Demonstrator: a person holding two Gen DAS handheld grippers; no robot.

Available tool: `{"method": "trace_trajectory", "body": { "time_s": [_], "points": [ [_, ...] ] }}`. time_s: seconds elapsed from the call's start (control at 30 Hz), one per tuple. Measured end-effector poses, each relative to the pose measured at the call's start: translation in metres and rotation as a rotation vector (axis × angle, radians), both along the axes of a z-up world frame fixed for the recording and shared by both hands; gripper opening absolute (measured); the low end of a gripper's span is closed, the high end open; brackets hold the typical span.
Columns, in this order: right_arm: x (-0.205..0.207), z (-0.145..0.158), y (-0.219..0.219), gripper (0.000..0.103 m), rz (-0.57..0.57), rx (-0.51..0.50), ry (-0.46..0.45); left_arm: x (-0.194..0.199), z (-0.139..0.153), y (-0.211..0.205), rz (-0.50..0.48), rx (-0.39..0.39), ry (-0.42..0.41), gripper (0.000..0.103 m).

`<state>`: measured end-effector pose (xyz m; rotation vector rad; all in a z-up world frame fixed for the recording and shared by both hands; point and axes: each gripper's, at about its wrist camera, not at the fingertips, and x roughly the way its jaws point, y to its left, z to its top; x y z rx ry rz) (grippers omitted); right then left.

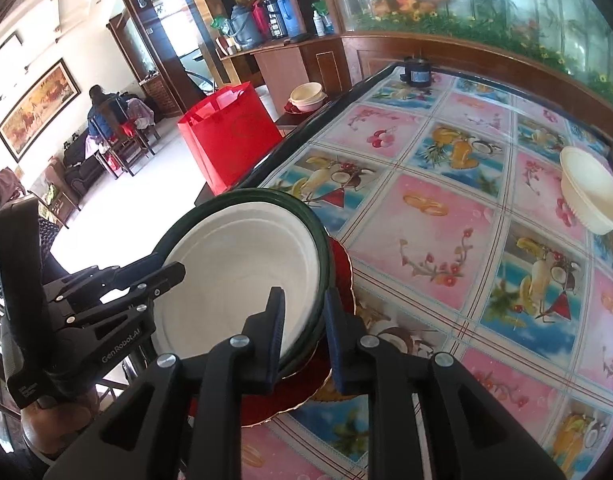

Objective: Organize plates and bowls
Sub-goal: 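Open the left tool to release the white bowl into the basin, then move the left tool toward the cream bowl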

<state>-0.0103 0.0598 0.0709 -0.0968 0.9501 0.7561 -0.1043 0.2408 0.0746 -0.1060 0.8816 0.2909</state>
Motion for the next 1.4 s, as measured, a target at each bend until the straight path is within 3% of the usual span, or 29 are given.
{"method": "trace_trajectory", "body": {
  "time_s": [0.17,0.37,0.63,0.87,1.4],
  "points": [
    [-0.004,-0.001,-0.004,0.033,0.000,0.002,0.000,-0.010,0.020,-0.001,0.011,0.025,-0.080,0.069],
    [-0.001,-0.001,-0.013,0.039,-0.013,0.029,0.014,-0.017,0.042,0.000,0.027,0.013,-0.157,0.070],
    [0.004,-0.001,-0.041,0.042,-0.064,0.046,0.019,0.000,0.058,-0.027,-0.028,0.001,-0.214,0.072],
    [0.012,0.000,-0.086,0.046,-0.156,0.047,0.019,0.033,0.055,-0.082,-0.149,-0.044,-0.210,0.072],
    [0.043,0.009,-0.198,0.055,-0.368,0.082,0.012,0.111,0.038,-0.203,-0.356,-0.038,-0.130,0.072]
  ]
}}
